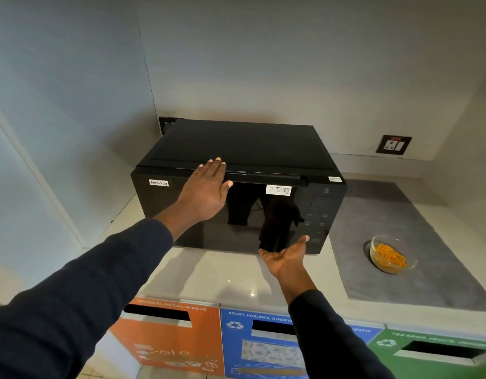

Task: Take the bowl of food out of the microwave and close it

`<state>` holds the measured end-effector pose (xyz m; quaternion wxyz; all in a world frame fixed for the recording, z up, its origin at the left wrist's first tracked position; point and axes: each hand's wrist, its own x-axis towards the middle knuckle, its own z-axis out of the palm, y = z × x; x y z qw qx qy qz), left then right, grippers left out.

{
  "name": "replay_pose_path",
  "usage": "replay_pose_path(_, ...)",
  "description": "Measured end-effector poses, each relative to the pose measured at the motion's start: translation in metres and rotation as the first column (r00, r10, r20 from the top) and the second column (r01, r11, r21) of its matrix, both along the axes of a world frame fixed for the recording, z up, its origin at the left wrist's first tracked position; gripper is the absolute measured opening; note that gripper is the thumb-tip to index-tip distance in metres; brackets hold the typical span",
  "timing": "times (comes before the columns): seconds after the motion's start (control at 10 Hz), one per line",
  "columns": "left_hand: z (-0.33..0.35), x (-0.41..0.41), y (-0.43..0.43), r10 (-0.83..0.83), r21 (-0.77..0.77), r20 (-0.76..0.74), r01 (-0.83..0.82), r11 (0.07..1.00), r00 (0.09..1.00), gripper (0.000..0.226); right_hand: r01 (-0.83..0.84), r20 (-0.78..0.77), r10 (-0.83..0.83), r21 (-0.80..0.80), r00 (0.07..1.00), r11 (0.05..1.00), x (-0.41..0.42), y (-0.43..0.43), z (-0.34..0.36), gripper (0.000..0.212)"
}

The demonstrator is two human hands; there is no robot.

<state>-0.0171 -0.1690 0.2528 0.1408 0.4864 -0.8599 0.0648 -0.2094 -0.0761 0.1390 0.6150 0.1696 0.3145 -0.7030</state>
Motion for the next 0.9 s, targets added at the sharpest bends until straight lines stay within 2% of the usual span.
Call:
replay_pose_path(0.2,-0.002,-0.002,-0.003,-0.006,-0.055,-0.060,0.003,0.998,0.998,0.060,0.015,-0.017,-0.015,0.004,1.000,1.000,-0.001,-0.011,-0.004,0.084)
replay_pose_path(0.4,-0.006,-0.003,-0.007,-0.003,-0.083,-0.074,-0.003,0.997,0.997,0.059,-0.018,-0.078,0.015,-0.030,0.997,0.999,-0.005,-0.015,-0.009,0.076)
replay_pose_path(0.5,-0.007,-0.004,-0.007,-0.007,-0.098,-0.081,-0.001,0.995,0.997,0.059,-0.137,-0.251,0.129,-0.012,0.959,0.991,-0.003,-0.012,-0.012,0.071)
replay_pose_path(0.6,-0.017,-0.003,-0.002,0.011,-0.116,-0.083,-0.020,0.993,0.997,0.065,-0.250,-0.716,0.466,0.394,0.521,0.885,0.003,0.000,-0.020,0.066)
replay_pose_path(0.7,-0.046,-0.004,0.021,-0.030,-0.177,-0.165,0.001,0.984,0.986,0.075,-0.188,-0.865,0.490,0.502,-0.108,0.844,0.000,0.019,-0.042,0.081)
replay_pose_path(0.8,-0.100,-0.005,0.059,-0.084,-0.136,-0.226,0.054,0.989,0.971,0.079,-0.068,-0.685,0.427,0.569,-0.591,0.820,-0.017,0.039,-0.071,0.093)
replay_pose_path(0.9,-0.159,0.001,0.099,-0.030,0.063,-0.172,0.042,0.997,0.985,0.078,-0.037,-0.525,0.355,0.596,-0.773,0.802,-0.025,0.061,-0.092,0.093)
